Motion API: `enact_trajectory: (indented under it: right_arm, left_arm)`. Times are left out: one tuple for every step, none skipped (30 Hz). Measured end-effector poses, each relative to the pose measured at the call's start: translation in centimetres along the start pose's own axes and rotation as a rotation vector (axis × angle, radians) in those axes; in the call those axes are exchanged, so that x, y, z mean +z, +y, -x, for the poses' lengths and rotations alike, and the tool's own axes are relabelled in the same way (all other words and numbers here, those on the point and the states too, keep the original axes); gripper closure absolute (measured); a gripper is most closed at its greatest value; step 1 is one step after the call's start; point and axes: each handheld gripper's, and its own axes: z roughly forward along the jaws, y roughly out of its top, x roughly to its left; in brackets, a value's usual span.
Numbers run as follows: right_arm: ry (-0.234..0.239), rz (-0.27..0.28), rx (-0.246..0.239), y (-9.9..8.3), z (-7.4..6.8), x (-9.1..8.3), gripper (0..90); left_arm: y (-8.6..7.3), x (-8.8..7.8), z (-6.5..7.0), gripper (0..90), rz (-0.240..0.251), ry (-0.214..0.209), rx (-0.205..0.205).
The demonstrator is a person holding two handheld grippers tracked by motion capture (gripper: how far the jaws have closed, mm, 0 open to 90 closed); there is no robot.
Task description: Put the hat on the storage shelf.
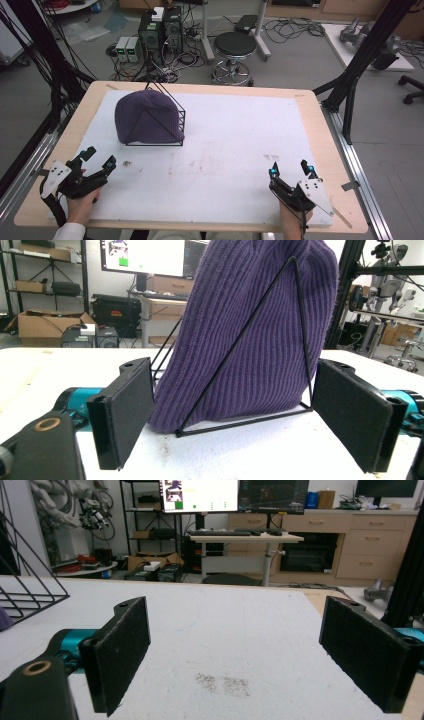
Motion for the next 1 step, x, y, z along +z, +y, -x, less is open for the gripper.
enact_trajectory:
  right_arm:
    - [0.004, -0.002, 0.001, -0.01, -0.14, 0.04, 12.2]
  left_arm:
    - [0.0, 0.0, -0.02, 17.5, 0.0, 0.0, 0.001]
